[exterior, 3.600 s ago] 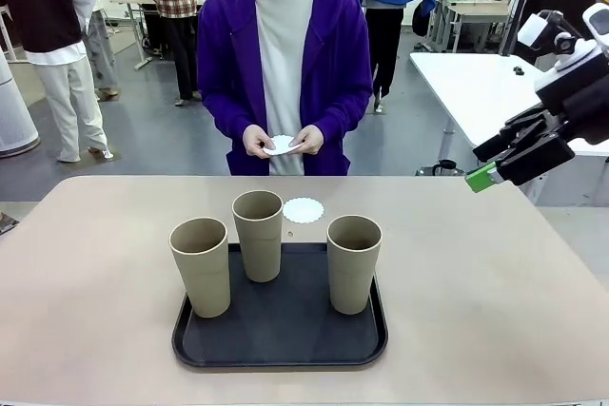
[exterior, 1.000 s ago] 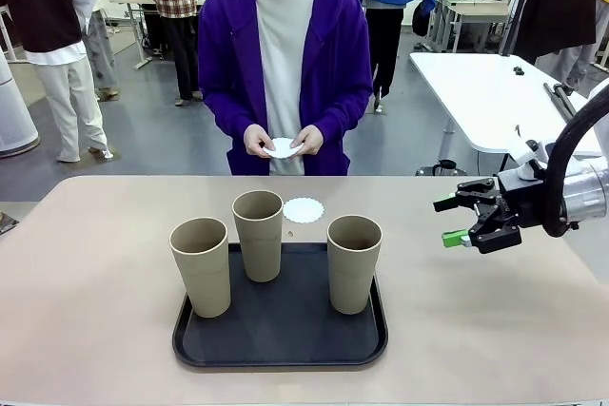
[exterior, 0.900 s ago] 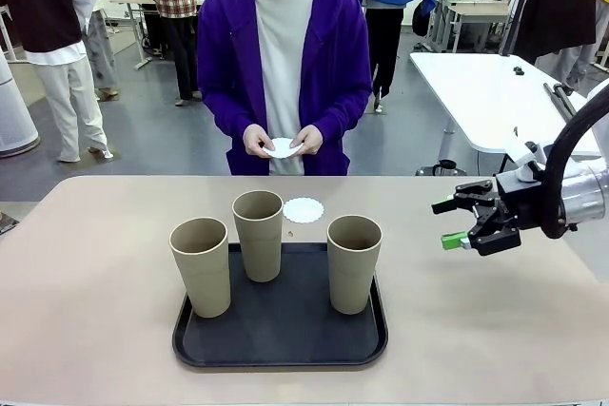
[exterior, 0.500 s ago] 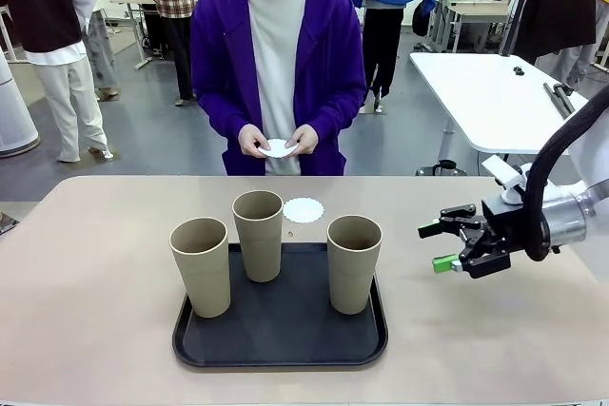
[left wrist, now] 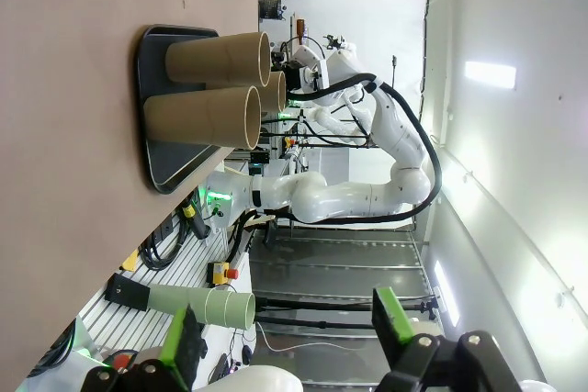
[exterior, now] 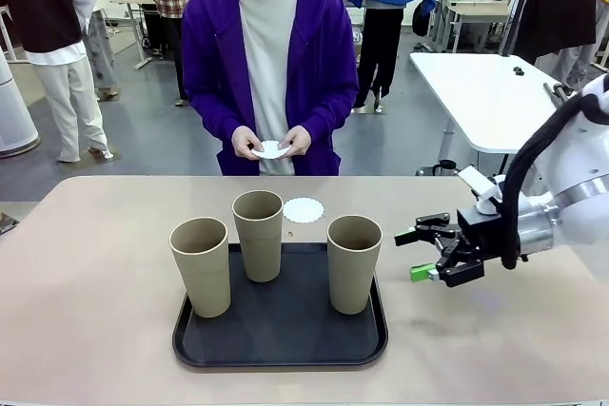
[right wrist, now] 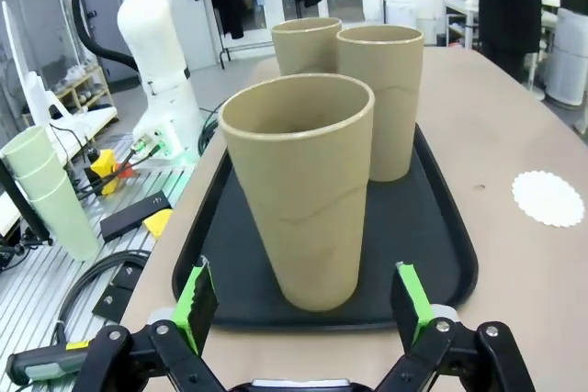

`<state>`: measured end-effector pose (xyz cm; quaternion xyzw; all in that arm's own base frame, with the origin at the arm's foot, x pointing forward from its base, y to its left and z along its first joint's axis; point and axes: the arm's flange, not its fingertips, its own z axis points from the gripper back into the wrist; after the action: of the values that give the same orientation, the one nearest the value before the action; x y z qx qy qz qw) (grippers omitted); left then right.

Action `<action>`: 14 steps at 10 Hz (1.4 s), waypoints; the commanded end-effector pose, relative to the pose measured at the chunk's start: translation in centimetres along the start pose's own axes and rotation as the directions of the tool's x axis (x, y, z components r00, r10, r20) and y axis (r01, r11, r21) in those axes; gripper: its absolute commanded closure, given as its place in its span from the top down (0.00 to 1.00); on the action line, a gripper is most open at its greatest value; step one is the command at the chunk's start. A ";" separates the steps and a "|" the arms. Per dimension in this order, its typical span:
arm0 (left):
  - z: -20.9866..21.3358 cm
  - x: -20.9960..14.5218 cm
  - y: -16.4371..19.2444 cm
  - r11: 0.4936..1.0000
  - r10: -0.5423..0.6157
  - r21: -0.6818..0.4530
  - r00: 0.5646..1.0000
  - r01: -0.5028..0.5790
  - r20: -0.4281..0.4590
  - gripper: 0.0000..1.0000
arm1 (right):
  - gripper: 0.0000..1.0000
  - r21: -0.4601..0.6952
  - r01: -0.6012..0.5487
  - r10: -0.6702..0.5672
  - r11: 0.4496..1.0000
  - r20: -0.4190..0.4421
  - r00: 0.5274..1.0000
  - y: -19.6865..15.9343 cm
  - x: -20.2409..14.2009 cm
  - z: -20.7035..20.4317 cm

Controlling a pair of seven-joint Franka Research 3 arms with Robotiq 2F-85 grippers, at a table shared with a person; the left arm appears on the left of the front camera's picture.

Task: Place coasters on the table and set cups on them.
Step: Pick up one Reusable plastic cup and place it on a coaster set by the human.

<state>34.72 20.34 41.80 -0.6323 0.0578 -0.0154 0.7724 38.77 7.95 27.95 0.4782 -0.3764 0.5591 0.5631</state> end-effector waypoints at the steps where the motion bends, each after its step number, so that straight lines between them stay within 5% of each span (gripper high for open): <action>1: 0.1 0.0 -0.2 1.000 -0.008 -0.008 1.000 0.008 0.009 1.00 | 1.00 -0.007 -0.012 0.012 1.000 0.011 1.000 -1.5 -0.4 -1.7; 14: 0.1 0.0 -0.2 1.000 -0.008 -0.008 1.000 0.008 0.009 1.00 | 1.00 0.093 0.018 -0.015 0.996 -0.029 0.999 -2.5 -1.3 -8.4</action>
<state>34.72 20.34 41.80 -0.6323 0.0578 -0.0154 0.7724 39.55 14.67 24.58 0.5061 -0.3314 0.5793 0.5462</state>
